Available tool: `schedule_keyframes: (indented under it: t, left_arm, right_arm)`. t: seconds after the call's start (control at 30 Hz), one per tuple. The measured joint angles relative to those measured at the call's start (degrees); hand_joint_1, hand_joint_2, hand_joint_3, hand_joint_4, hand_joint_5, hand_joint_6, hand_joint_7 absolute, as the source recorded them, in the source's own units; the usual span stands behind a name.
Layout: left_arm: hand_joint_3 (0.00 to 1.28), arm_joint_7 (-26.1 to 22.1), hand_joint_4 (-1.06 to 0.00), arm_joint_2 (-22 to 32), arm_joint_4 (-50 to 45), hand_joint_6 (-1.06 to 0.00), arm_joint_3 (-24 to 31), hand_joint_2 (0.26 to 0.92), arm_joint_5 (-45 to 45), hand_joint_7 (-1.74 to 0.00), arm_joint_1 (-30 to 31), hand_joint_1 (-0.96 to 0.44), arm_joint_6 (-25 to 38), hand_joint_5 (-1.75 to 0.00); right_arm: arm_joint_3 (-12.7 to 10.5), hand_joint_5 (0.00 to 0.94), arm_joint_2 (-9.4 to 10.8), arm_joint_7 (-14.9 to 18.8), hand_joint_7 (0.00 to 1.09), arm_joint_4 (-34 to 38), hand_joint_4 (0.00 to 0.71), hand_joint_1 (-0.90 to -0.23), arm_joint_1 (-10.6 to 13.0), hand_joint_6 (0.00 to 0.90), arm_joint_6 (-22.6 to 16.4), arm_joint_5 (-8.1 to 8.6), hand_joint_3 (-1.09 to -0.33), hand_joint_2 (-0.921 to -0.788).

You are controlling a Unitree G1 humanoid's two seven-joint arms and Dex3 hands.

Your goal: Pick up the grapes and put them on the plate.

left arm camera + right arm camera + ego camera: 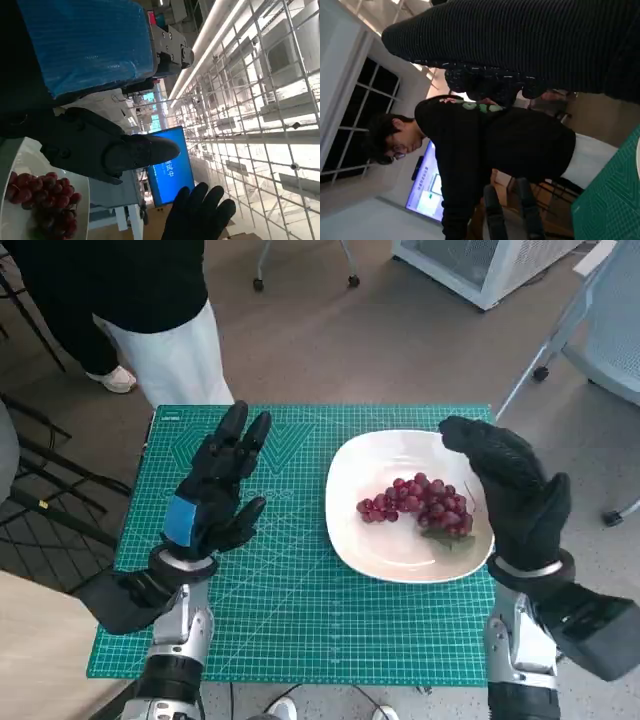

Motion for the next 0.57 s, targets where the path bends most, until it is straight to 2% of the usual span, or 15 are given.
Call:
schedule_keyframes:
  t: [0.57]
  left_arm:
    - [0.43,-0.1,-0.21,0.5,0.0,-0.26,-0.1,0.921,0.4,-0.01,-0.2,-0.47,0.0,0.00]
  right_arm:
    - [0.3,0.000,-0.1,0.3,0.48,0.0,0.284,-0.523,0.0,0.028,0.7,-0.01,-0.607,-0.921]
